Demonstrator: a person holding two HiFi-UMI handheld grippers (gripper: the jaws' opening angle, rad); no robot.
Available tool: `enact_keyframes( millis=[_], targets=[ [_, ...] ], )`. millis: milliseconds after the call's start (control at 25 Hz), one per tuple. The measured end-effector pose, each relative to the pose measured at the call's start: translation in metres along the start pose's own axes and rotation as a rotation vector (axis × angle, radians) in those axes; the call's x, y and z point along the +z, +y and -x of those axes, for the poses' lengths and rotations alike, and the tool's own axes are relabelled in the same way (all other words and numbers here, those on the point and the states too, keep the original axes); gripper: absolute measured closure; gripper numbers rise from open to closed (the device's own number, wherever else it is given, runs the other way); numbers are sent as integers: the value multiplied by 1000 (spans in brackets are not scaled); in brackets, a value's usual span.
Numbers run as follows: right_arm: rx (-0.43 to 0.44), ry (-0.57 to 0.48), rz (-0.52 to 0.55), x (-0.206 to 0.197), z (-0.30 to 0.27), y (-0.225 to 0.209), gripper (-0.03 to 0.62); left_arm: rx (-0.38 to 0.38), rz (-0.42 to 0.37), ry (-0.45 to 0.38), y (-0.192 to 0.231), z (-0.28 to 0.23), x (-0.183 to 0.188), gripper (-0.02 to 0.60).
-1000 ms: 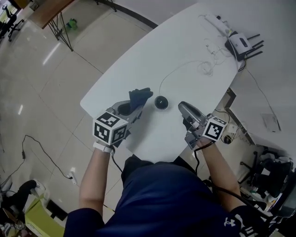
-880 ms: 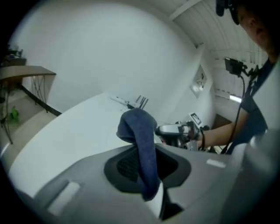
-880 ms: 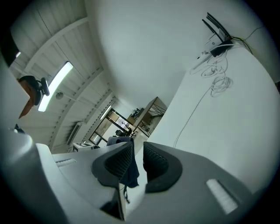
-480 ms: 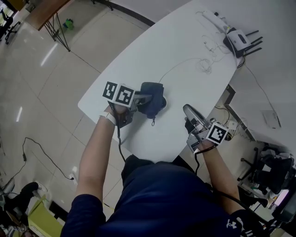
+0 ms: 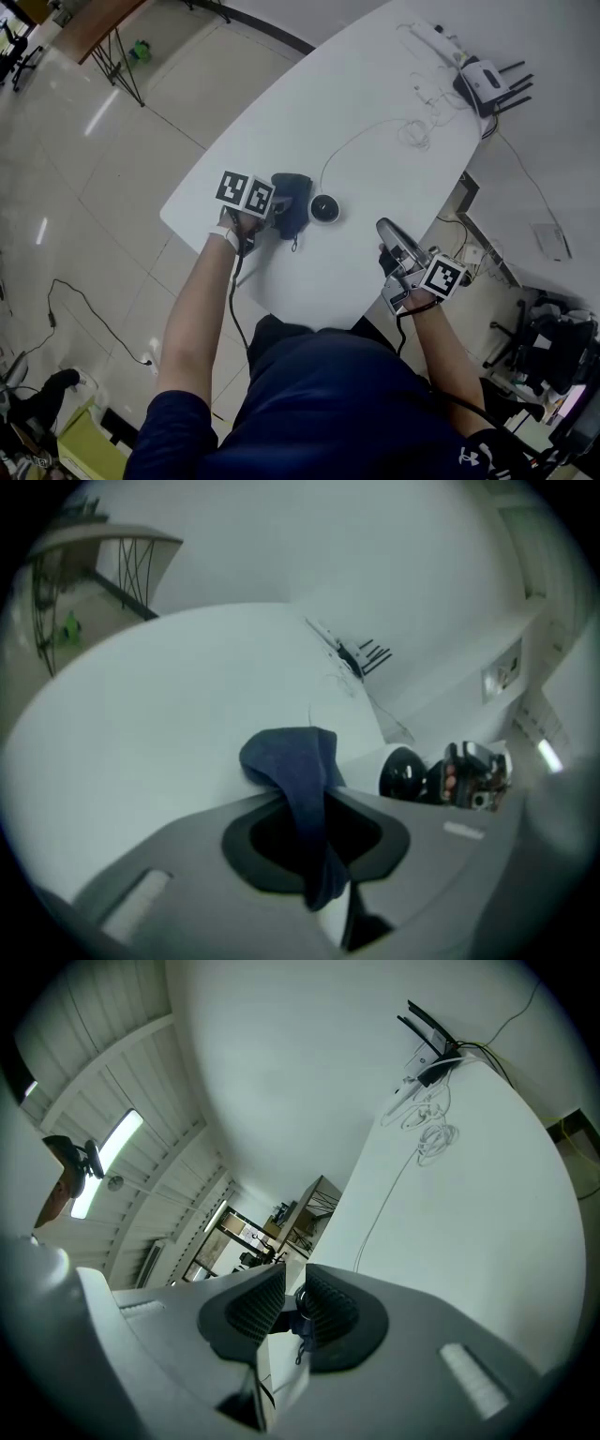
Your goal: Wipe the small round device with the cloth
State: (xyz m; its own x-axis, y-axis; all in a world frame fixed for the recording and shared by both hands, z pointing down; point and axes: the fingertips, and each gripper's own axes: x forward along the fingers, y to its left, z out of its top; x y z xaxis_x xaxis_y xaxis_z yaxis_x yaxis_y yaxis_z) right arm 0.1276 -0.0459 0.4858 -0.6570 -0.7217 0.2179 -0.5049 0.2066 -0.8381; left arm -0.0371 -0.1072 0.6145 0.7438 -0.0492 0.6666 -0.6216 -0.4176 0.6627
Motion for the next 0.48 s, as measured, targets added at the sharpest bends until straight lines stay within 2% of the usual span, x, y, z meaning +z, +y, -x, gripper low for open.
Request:
enact_keyframes(
  millis=[80, 160, 240, 280, 360, 480],
  targets=[
    [-12, 4, 15, 1, -1, -1, 525, 127, -88, -31, 9, 5, 10, 525],
    [-24, 14, 29, 0, -3, -1, 525, 191, -194, -14, 8, 4, 18, 525],
    [-11, 25, 19, -5, -6, 1, 525, 163, -265, 74, -3, -5, 16, 525],
    [-8, 30, 15, -8, -8, 1, 526, 125, -266, 133, -10, -12, 11, 525],
    [-12, 38, 19, -11, -9, 4, 528, 56, -217, 228, -17, -25, 2, 523],
    [-10, 45, 29, -15, -9, 7, 529, 19, -169, 256, -17, -29, 0, 525]
  ],
)
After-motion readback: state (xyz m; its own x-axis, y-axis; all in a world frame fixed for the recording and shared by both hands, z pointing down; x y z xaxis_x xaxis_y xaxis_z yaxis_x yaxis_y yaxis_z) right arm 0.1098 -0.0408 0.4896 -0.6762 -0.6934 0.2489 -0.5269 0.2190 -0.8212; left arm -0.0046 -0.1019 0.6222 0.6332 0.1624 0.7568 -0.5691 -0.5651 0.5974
